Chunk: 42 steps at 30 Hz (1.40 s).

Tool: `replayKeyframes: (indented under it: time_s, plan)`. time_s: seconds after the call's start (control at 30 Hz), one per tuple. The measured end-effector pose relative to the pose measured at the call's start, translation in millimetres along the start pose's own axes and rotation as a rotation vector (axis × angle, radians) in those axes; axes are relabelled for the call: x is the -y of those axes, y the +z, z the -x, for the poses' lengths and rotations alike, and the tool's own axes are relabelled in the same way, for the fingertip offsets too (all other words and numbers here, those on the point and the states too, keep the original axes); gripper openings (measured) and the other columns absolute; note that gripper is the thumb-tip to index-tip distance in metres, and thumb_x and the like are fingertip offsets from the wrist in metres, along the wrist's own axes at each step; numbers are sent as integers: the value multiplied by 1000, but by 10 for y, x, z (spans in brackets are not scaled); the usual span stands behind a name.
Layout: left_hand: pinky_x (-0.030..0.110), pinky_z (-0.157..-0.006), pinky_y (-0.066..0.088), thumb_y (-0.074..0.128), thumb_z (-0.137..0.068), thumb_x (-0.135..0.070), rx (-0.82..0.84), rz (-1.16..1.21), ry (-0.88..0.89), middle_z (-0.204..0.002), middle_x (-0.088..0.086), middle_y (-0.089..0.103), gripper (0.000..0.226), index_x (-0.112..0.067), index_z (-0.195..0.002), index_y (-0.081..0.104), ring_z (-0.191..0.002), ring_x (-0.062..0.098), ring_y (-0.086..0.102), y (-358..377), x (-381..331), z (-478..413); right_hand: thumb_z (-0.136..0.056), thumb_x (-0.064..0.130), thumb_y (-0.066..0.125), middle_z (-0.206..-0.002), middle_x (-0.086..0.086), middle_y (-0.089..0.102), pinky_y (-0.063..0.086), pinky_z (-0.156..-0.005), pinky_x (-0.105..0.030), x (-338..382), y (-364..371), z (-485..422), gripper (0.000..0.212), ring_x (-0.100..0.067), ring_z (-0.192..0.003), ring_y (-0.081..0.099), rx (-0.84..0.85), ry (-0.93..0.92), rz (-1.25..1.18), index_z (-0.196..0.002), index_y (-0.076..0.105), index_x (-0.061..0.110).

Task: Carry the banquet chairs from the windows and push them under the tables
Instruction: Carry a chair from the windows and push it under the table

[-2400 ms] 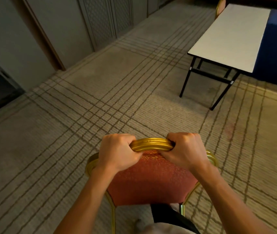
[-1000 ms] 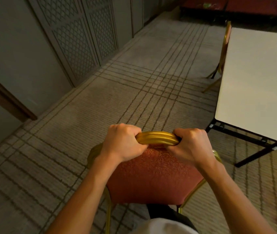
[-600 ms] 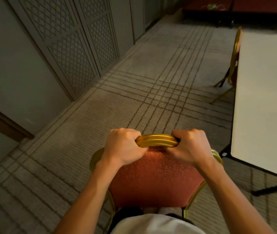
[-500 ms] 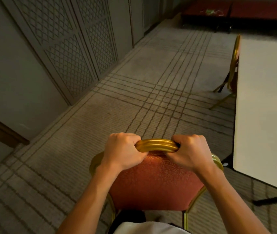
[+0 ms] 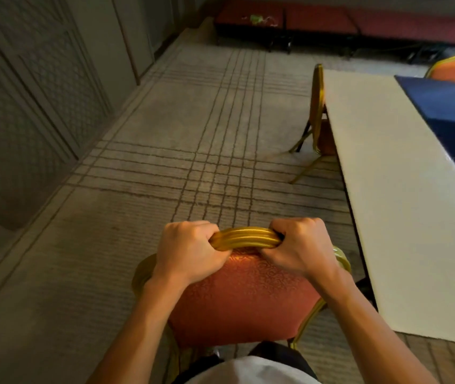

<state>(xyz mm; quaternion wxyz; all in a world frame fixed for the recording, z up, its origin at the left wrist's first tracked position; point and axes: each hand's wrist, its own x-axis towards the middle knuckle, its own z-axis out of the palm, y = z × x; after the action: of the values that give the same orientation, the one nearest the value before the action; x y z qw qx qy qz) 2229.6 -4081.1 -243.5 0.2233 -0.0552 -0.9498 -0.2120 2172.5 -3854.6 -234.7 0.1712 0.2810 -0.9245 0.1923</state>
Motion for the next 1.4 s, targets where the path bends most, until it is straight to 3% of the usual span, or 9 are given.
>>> replayKeyframes:
  time_s: [0.17, 0.33, 0.43, 0.57, 0.67, 0.87, 1.17, 1.3, 1.4]
  plan:
    - [28, -50, 35, 75, -73, -42, 40, 38, 114, -51, -8, 47, 42, -27, -51, 42, -47, 16, 48, 147, 255, -845, -69, 53, 60, -51, 5, 58, 47, -49, -30, -255, 79, -556, 34, -17, -51, 60, -21, 114, 49, -57, 56, 21]
    - [30, -51, 42, 71, -72, -45, 118, 67, 164, -52, -8, 52, 36, -25, -52, 49, -50, 16, 51, 530, 501, -1665, -73, 49, 67, -49, 11, 49, 35, -49, -25, -688, 335, -1083, 36, -9, -46, 48, -63, 201, 51, -54, 50, 23]
    - [28, -51, 37, 72, -71, -43, 128, 58, 203, -51, -9, 43, 39, -26, -52, 44, -49, 16, 48, 906, 650, -2191, -75, 46, 77, -49, 10, 52, 36, -49, -25, -1087, 578, -1457, 39, -10, -46, 51, -68, 228, 62, -55, 54, 22]
    - [29, -49, 39, 69, -70, -47, 161, 65, 220, -51, -7, 50, 37, -24, -52, 47, -49, 17, 51, 1312, 792, -2820, -75, 49, 67, -49, 11, 52, 32, -50, -23, -1530, 820, -1935, 37, -10, -45, 51, -70, 264, 88, -54, 53, 23]
    - [31, -48, 42, 65, -72, -48, 169, 109, 215, -52, -6, 50, 37, -26, -53, 42, -50, 18, 51, 1541, 876, -3268, -73, 46, 73, -50, 10, 53, 36, -50, -26, -1827, 917, -2283, 36, -12, -47, 54, -52, 290, 97, -55, 52, 22]
    - [29, -48, 37, 69, -72, -45, 148, 86, 265, -52, -4, 54, 38, -18, -52, 51, -49, 18, 52, 1880, 959, -4056, -73, 47, 69, -49, 9, 50, 28, -51, -24, -2307, 971, -2894, 39, -12, -45, 51, -69, 322, 119, -53, 48, 22]
    - [28, -48, 33, 76, -72, -40, 229, 183, 360, -51, -5, 50, 41, -22, -52, 45, -48, 15, 49, 2659, 1209, -5292, -73, 49, 67, -49, 12, 46, 29, -50, -23, -3034, 1259, -3707, 38, -13, -45, 53, -59, 441, 186, -54, 45, 23]
    - [25, -50, 28, 74, -73, -41, 269, 230, 437, -51, -5, 51, 40, -22, -52, 46, -47, 13, 48, 3010, 1321, -5982, -76, 54, 59, -50, 17, 35, 27, -51, -22, -3311, 1352, -4160, 37, -8, -43, 44, -96, 526, 227, -56, 38, 31]
    - [24, -51, 28, 72, -75, -42, 299, 283, 514, -51, -7, 51, 40, -24, -52, 45, -47, 11, 47, 3224, 1301, -6427, -79, 56, 58, -49, 15, 40, 30, -47, -24, -3511, 1373, -4383, 39, -5, -44, 39, -137, 588, 237, -56, 40, 31]
